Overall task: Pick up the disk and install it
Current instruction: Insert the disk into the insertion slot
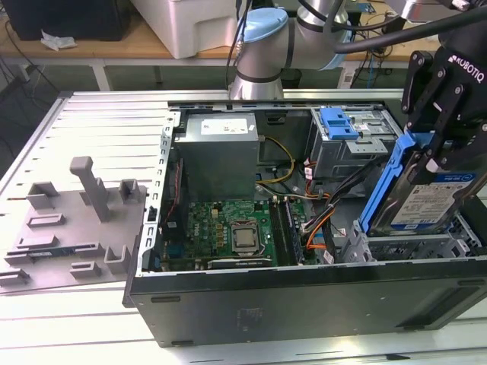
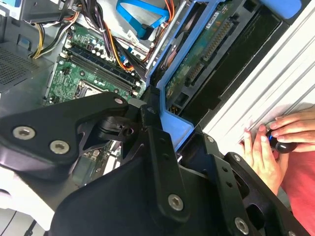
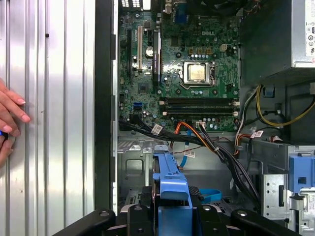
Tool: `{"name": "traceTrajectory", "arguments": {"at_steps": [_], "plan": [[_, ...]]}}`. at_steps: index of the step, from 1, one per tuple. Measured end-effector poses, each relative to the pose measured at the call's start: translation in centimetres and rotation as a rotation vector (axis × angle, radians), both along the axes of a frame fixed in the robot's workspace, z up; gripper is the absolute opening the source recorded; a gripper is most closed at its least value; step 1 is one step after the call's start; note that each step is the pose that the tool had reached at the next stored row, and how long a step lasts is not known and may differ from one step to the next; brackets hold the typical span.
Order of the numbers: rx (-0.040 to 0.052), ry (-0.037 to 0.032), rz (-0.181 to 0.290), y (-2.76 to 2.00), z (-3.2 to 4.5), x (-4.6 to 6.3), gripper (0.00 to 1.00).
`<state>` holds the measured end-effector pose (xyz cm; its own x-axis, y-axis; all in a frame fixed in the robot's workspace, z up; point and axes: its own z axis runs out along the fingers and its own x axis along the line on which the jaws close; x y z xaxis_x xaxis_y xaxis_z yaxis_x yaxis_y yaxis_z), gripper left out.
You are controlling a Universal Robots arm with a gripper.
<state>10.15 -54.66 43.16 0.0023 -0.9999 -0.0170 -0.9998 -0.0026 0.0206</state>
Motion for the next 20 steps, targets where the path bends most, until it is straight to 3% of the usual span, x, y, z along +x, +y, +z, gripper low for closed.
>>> {"name": "traceTrajectory", "arguments": {"at_steps": [20], "plan": [[-0.0001,0.0000,0.000,0.00,-0.22,0.01,0.37]]}}
